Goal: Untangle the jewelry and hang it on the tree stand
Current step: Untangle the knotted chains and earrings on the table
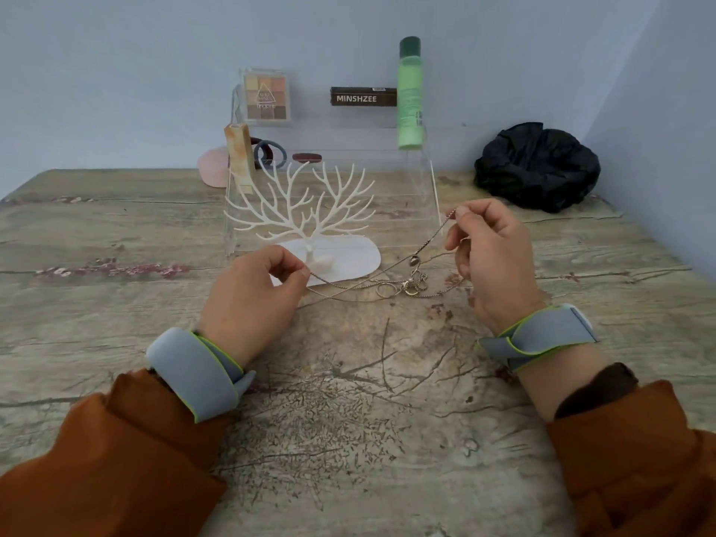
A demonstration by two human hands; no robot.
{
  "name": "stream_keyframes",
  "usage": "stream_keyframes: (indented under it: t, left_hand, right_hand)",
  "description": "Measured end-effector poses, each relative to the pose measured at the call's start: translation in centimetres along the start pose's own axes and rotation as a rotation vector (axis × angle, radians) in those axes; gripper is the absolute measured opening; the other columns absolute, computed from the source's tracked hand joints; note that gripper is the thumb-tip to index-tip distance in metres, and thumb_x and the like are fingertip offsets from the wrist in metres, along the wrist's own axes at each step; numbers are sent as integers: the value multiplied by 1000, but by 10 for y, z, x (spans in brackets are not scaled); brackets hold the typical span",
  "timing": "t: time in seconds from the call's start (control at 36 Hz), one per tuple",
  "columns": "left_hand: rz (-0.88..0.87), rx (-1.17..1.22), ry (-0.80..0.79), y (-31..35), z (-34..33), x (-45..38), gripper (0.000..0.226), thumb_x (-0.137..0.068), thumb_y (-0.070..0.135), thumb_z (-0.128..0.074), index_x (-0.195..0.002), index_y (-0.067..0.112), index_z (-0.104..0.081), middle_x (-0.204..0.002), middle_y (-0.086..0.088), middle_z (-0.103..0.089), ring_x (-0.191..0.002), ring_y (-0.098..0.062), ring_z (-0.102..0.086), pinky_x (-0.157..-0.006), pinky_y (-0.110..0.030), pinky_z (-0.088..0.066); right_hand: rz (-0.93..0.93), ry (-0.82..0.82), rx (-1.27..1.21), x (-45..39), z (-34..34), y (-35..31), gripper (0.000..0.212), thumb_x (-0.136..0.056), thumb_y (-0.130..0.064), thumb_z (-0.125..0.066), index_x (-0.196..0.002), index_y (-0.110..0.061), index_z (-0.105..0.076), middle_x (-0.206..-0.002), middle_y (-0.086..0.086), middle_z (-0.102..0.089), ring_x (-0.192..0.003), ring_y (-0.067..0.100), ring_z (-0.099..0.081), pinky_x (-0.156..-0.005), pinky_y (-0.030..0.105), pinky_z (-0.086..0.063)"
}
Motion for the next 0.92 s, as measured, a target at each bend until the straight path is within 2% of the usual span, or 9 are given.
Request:
stream_keyframes:
  t: [0.08, 0.25, 0.36, 0.47, 0.64, 0.69, 0.78, 0.86, 0.92]
  left_hand:
    - [-22, -110, -4, -1, 1, -2, 10, -82, 21, -61, -74, 26, -65, -74, 13, -63, -77, -15, -59, -72, -32, -46]
    - [-47, -299, -53, -4, -3, 0, 10, -78, 20, -60, -79, 28, -66, -80, 4, -61, -81, -21, -58, -72, -34, -48]
    - [-80, -346, -52, 1, -3, 3, 11, -77, 23, -60, -76, 32, -67, -82, 6, -57, -82, -21, -57, -73, -35, -49]
    - [-134, -389, -41, 5, -5, 7, 9, -78, 27, -61, -77, 28, -69, -84, 8, -55, -87, -19, -56, -72, -28, -42]
    - [-214, -380, -61, 11, -8, 9, 7, -80, 29, -64, -78, 25, -69, -89, 4, -60, -86, -21, -58, -78, -32, -46]
    - [-246, -340, -89, 13, -11, 9, 9, -80, 29, -63, -83, 25, -70, -91, 5, -60, -88, -20, -59, -78, -30, -46]
    - [-304, -310, -200, 17, -18, 11, 26, -81, 34, -56, -103, 27, -68, -105, 8, -65, -98, -16, -61, -87, -29, -48]
    - [-389, -300, -352, 25, -28, 19, 42, -83, 40, -48, -121, 29, -61, -126, 14, -61, -115, -10, -57, -99, -30, -45]
    - [-412, -318, -427, 26, -34, 23, 46, -84, 42, -46, -127, 32, -56, -132, 18, -55, -119, -6, -53, -102, -30, -43]
  right_hand:
    - [-7, 58, 54, -1, 4, 3, 15, -94, -9, -51, -84, -9, -61, -61, 3, -55, -38, 8, -37, -38, 17, -30]
    - [-36, 64, 119, -5, 6, 11, 18, -91, -8, -54, -78, -14, -65, -65, 1, -59, -49, 7, -46, -51, 19, -41]
    - [-48, 0, 103, -4, -1, 13, 16, -92, -6, -53, -82, -9, -65, -69, 4, -63, -56, 10, -53, -52, 18, -45]
    - [-57, -59, 78, -1, -7, 11, 13, -93, -8, -52, -87, -7, -63, -73, 6, -68, -59, 12, -58, -50, 20, -46]
    - [-47, -273, -46, 10, -22, 2, 14, -95, -5, -49, -88, -4, -62, -74, 13, -68, -58, 17, -61, -52, 26, -50]
    - [-52, -343, -88, 12, -25, 0, 15, -96, -5, -49, -88, -5, -62, -75, 15, -69, -59, 20, -60, -53, 27, -49]
    - [-56, -406, -115, 15, -29, -3, 17, -96, -5, -48, -87, -6, -63, -75, 18, -68, -57, 21, -59, -53, 27, -49]
    - [-42, -410, -90, 16, -30, -4, 18, -97, -6, -48, -88, -8, -64, -75, 17, -69, -53, 20, -57, -51, 27, -48]
    - [-40, -375, -81, 14, -28, -4, 17, -97, -7, -48, -88, -9, -64, -75, 17, -69, -50, 20, -57, -48, 27, -47]
Point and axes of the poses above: each hand's wrist, its own x-axis away from the middle knuckle, its own z-axis out of the back of the hand, y = z × x, the point moved 6 cm from there along -x, towards the middle knuckle
